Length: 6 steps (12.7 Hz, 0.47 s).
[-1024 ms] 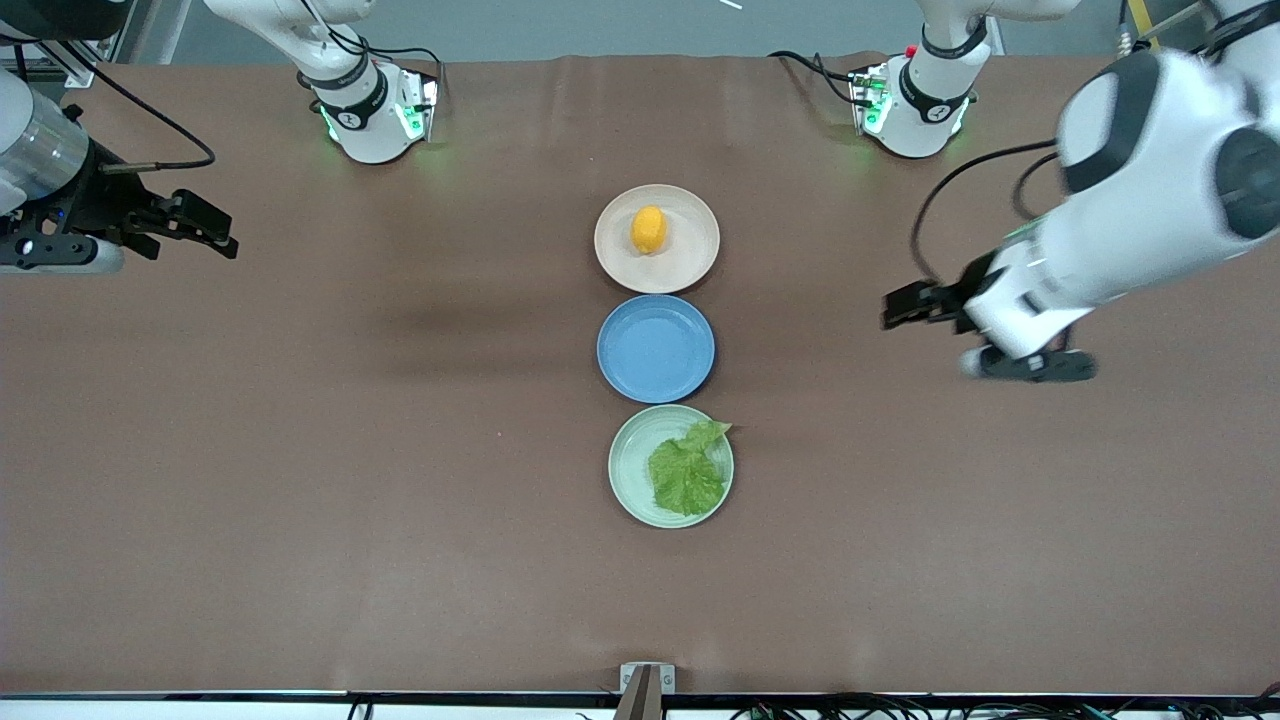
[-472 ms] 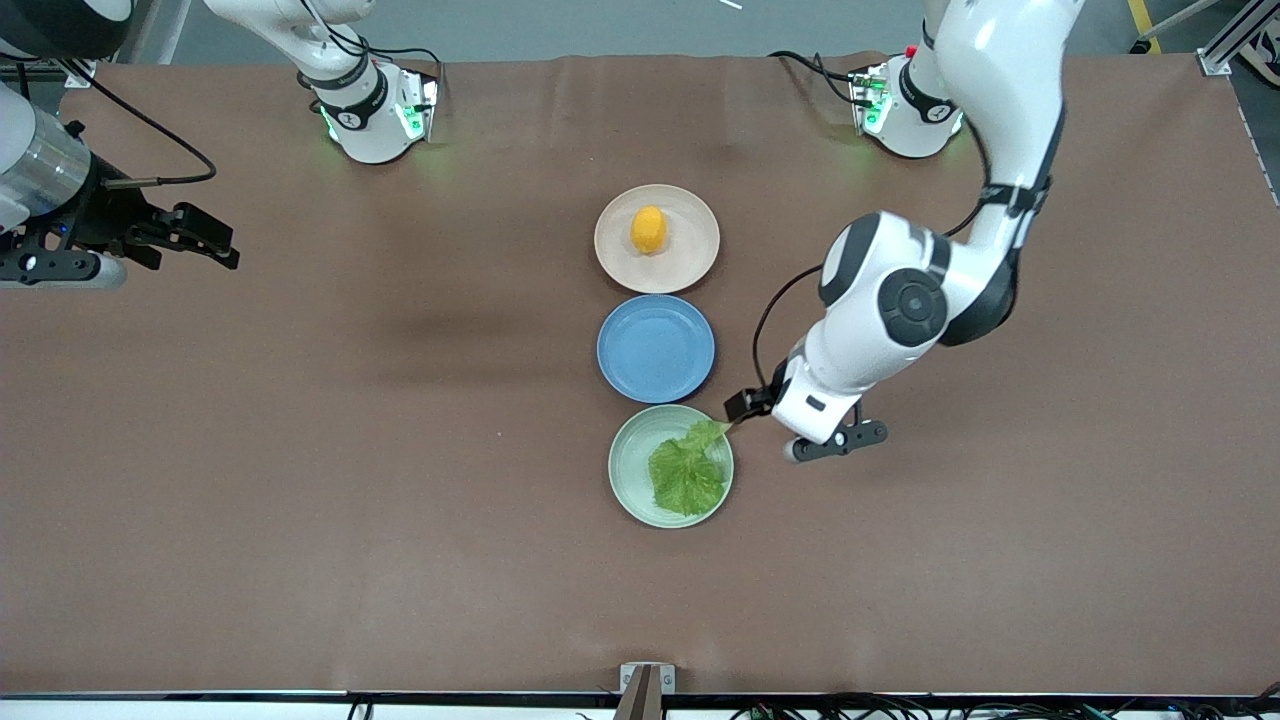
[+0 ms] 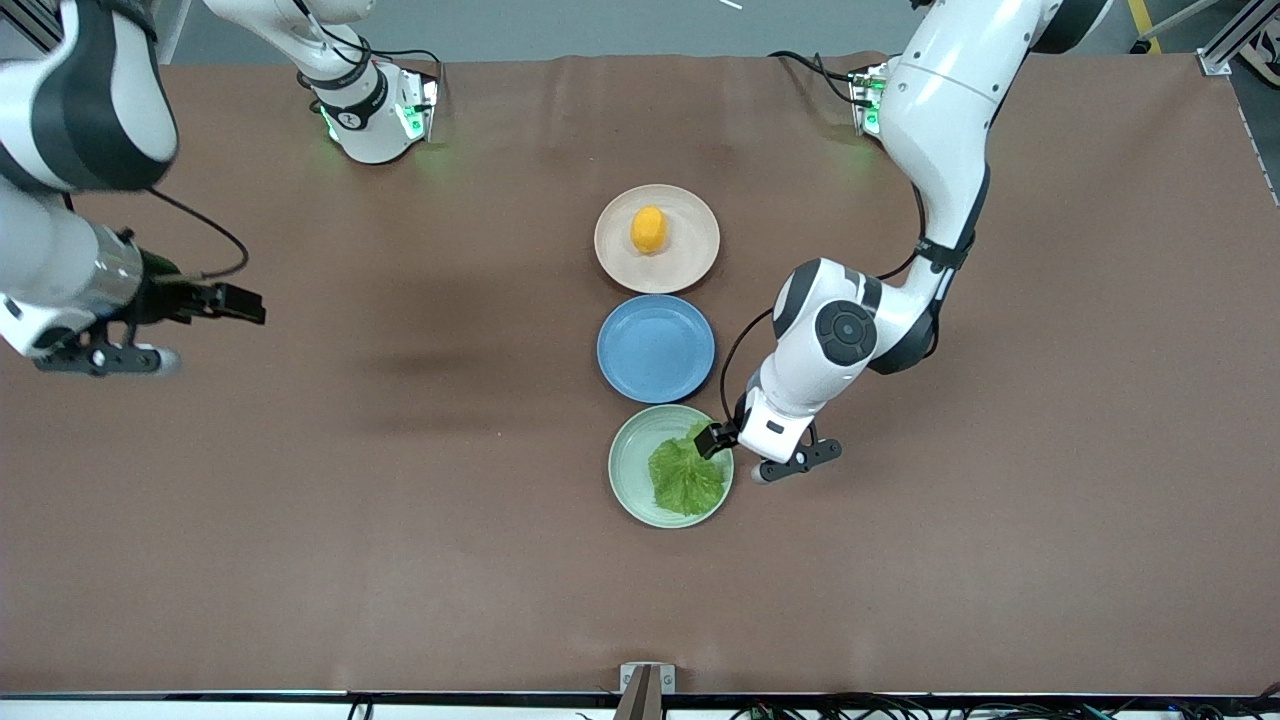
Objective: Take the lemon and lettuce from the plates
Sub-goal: 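Lower the left gripper onto the lettuce while the right gripper reaches out, then grasp the lettuce with the left gripper while the right gripper reaches the lemon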
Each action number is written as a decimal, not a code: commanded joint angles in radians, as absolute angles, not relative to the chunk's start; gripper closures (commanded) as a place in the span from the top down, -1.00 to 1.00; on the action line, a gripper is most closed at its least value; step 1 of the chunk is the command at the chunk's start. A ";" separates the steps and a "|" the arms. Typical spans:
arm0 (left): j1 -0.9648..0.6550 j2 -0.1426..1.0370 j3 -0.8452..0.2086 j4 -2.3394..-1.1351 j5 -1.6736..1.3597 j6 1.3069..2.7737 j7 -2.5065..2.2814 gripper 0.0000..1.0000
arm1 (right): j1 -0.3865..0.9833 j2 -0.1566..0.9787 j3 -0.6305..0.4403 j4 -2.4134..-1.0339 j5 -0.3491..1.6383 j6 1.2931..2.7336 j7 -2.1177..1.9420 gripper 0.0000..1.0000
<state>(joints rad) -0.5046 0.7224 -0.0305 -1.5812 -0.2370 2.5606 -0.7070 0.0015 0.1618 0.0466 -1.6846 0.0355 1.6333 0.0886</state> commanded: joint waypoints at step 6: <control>-0.535 0.816 -0.035 -1.502 -0.296 2.684 -0.735 0.51 | 0.260 0.066 0.144 -1.922 0.133 1.831 0.829 1.00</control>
